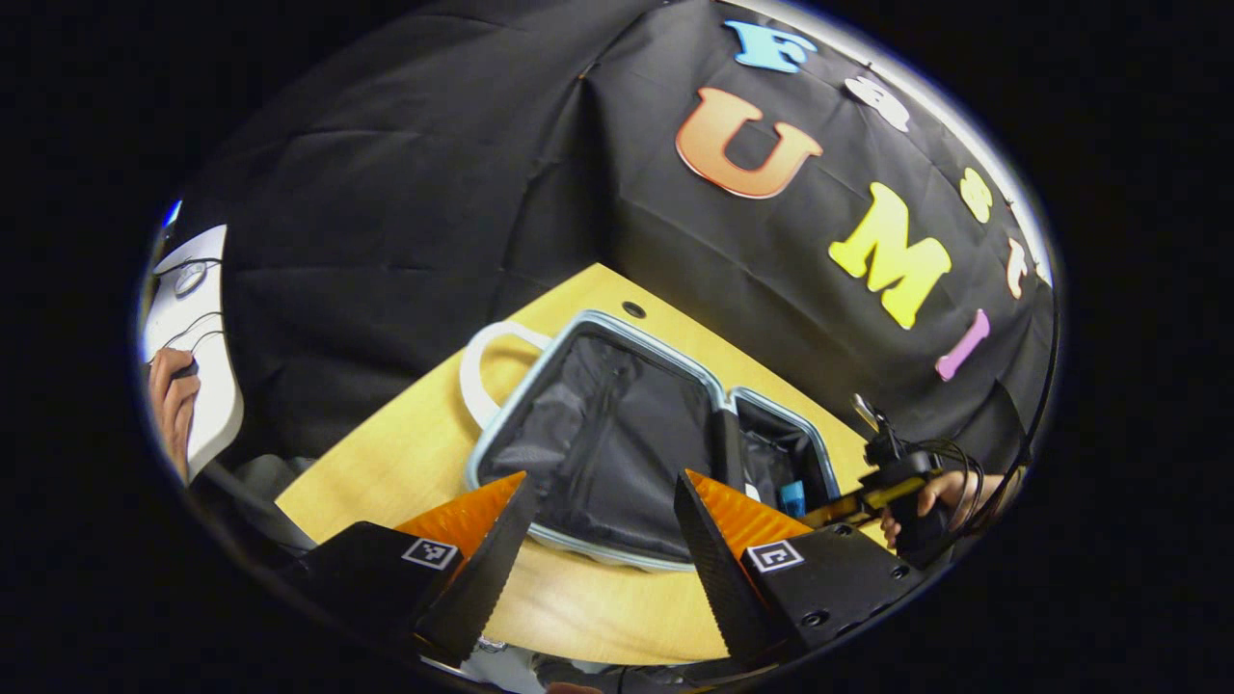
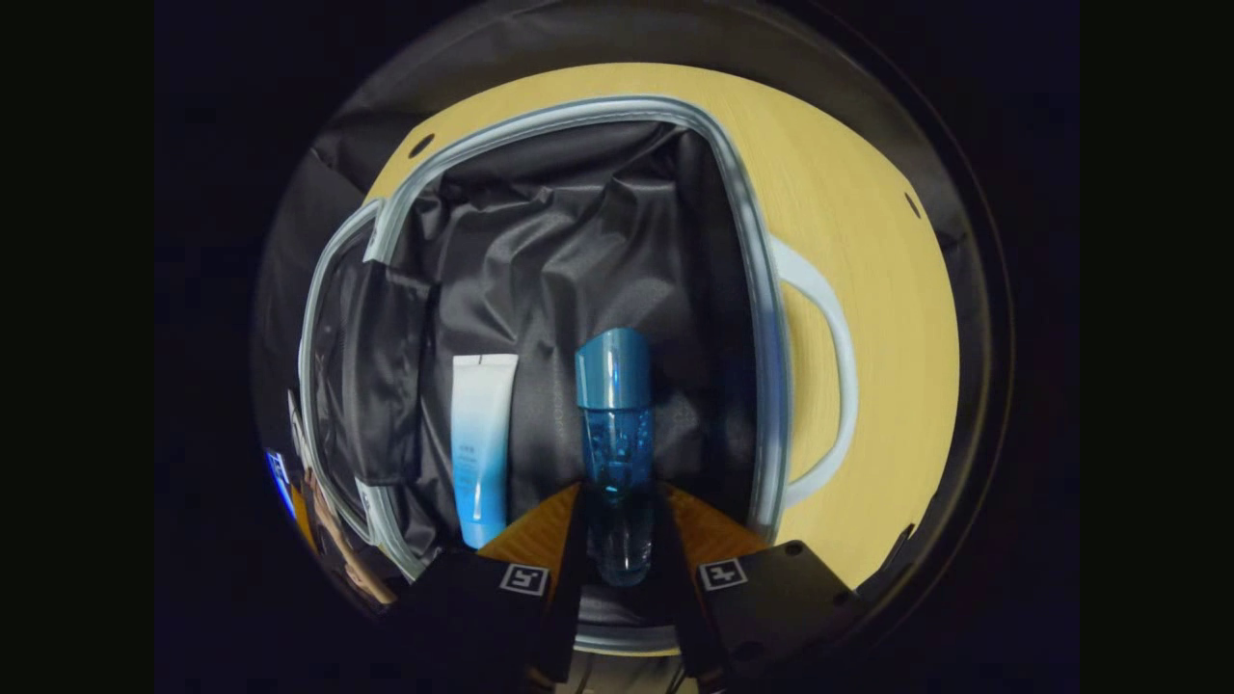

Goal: First open the suitcase, pack the skin care products into it, and then close the suitcase.

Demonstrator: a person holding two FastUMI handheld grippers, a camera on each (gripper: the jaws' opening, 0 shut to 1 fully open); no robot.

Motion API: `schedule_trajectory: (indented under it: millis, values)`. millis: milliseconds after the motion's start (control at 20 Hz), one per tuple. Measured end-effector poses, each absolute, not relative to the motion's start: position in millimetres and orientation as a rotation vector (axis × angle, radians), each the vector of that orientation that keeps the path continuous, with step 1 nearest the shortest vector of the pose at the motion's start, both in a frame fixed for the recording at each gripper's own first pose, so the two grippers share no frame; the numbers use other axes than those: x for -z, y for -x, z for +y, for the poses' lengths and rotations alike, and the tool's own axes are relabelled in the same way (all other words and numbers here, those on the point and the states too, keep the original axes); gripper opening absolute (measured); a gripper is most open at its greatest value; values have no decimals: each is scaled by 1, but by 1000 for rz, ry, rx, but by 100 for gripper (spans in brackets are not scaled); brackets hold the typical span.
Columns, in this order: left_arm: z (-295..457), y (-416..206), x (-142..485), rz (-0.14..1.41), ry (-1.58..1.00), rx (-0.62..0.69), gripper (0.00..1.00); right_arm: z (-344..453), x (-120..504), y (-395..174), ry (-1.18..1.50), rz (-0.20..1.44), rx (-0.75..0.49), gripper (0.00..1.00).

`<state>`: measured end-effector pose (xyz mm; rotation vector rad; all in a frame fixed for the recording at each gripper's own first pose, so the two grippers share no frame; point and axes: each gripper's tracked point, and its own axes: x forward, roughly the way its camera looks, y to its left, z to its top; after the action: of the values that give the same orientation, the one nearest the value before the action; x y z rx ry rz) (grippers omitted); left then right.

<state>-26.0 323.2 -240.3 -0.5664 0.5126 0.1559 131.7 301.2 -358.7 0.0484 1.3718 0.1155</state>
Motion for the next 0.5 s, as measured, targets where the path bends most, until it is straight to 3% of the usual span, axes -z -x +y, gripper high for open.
schedule_trajectory:
  millis: [50,200,500]
  values:
    - [337,23,241,507,580,-184,93,304,352,-133,-44,1349,-127,41]
    - [373,16,253,535,635,-233,93,311,328,-129,-58,1281,-187,69]
    - [432,1,262,503,768,-351,93,307,269,-107,-103,1138,-299,78]
